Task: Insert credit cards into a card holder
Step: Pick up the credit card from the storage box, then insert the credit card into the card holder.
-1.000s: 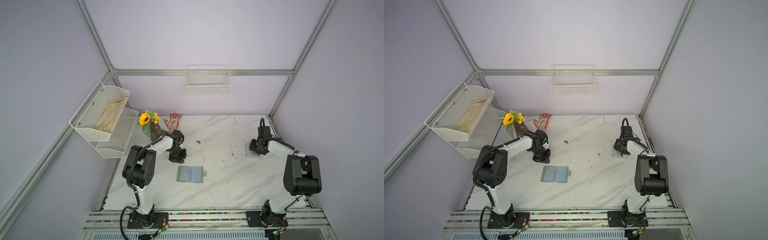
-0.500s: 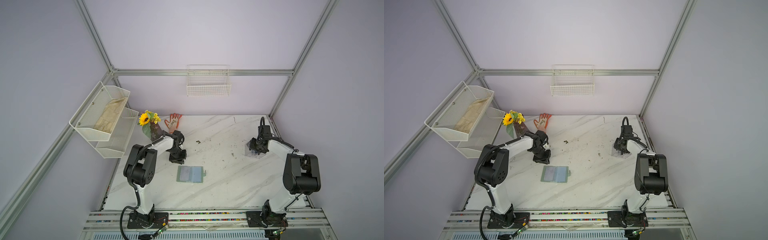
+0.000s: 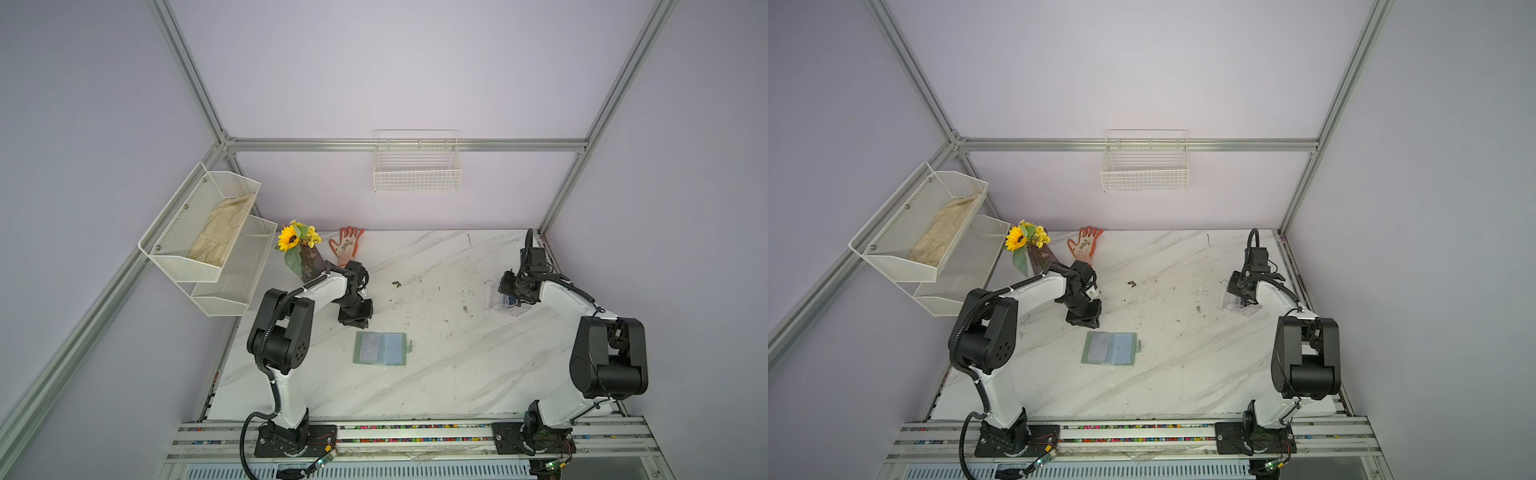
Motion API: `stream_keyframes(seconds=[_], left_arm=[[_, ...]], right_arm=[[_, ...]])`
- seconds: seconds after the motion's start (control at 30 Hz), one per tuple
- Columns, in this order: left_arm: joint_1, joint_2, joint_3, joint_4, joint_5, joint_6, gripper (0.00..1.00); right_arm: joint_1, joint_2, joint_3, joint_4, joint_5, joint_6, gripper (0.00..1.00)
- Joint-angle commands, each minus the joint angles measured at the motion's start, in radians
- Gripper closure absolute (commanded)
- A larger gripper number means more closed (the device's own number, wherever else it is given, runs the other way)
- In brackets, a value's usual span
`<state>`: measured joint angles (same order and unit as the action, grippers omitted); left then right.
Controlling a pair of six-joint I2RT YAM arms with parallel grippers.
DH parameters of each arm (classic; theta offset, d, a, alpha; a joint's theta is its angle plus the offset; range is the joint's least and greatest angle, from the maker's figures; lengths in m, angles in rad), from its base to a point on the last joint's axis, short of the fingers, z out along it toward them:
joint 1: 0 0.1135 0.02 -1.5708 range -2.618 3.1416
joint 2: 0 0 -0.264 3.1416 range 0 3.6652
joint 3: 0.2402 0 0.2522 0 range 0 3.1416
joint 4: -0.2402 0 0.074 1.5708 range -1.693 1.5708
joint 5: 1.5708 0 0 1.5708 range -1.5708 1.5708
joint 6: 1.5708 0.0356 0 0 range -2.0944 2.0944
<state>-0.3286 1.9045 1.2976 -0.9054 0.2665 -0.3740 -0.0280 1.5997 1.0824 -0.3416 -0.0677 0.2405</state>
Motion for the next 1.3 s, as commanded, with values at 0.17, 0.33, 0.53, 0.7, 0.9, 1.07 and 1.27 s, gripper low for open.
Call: stream_keyframes(seconds=[0.17,0.33,0.53,0.7,0.9,1.07,1.27], left_arm=[[-0.004,-0.013,-0.008,0.011,0.019,0.007,0.86],[-0.004,-0.005,-0.012,0.011,0.017,0.006,0.86],[-0.004,-0.016,-0.017,0.011,0.011,0.006,0.86],[-0.004,-0.031,-0.035,0.014,0.009,0.003,0.86],[-0.003,-0.061,-0.064,0.026,0.025,0.001,0.86],[0.003,-0.079,-0.096,0.03,0.009,0.003,0.86],[0.004,-0.088,-0.1,0.029,0.013,0.002,0.86]], right_arm=[[-0.003,-0.174,0.056,-0.151,-0.207,-0.059,0.98],[0.017,-0.262,0.057,-0.186,-0.401,-0.062,0.98],[0.179,-0.297,0.047,-0.174,-0.504,-0.032,0.98],[0.395,-0.238,0.048,-0.172,-0.529,-0.039,0.97],[0.604,-0.086,0.049,-0.15,-0.554,-0.084,0.97],[0.652,0.058,0.013,-0.084,-0.649,-0.1,0.96],[0.686,0.199,0.03,-0.078,-0.752,-0.152,0.96]])
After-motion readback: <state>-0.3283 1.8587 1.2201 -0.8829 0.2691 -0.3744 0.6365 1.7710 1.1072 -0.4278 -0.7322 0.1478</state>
